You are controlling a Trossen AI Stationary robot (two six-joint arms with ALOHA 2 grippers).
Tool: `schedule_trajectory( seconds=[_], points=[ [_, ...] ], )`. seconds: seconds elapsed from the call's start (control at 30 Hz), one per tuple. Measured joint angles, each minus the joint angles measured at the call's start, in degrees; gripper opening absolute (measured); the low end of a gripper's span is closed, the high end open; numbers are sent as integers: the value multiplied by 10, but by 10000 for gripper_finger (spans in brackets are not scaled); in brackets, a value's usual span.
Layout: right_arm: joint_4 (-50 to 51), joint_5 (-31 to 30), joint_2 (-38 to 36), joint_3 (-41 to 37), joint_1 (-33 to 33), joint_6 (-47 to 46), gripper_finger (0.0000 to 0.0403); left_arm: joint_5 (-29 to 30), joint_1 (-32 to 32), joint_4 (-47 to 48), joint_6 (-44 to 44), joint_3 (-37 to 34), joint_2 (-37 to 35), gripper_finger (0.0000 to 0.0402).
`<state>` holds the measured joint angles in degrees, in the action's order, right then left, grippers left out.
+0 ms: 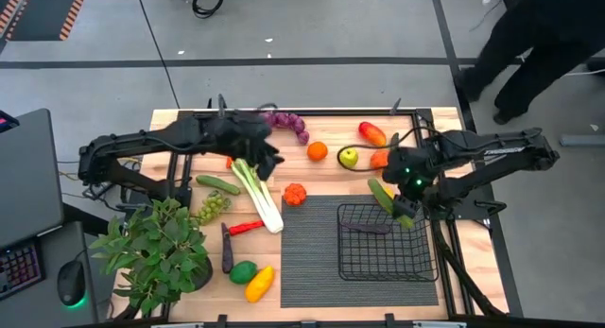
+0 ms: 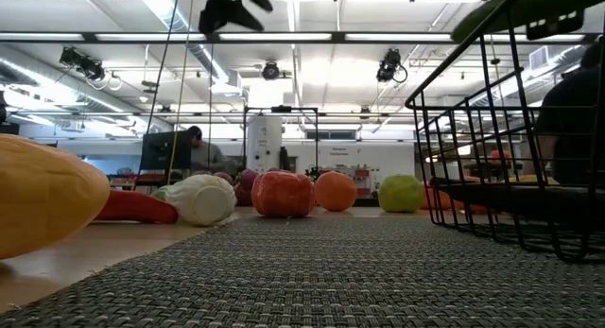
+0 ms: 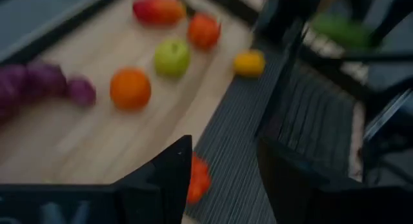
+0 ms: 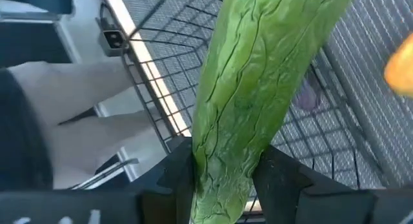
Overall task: Build produce basket
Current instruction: Put the right cucumber into the wire basket, then put the bottom tangerine into the wire basket
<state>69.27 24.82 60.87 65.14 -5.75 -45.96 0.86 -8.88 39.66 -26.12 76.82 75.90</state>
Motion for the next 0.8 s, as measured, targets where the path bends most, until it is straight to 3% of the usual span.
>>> schedule_trajectory(
  seconds=[0.1, 0.4, 0.67, 0.8],
  points=[
    [11, -29, 0, 0, -30, -43, 157, -18, 7, 35, 1, 0, 28, 212],
    [10, -23, 0, 0, -104, -122, 245, -28, 38, 24, 5, 0, 116, 299],
    [13, -79, 0, 0, -131, -160, 310, -27, 42, 31, 19, 0, 205, 316],
    [13, -90, 0, 0, -132, -174, 325, -6, 38, 33, 76, -1, 244, 316]
  ],
)
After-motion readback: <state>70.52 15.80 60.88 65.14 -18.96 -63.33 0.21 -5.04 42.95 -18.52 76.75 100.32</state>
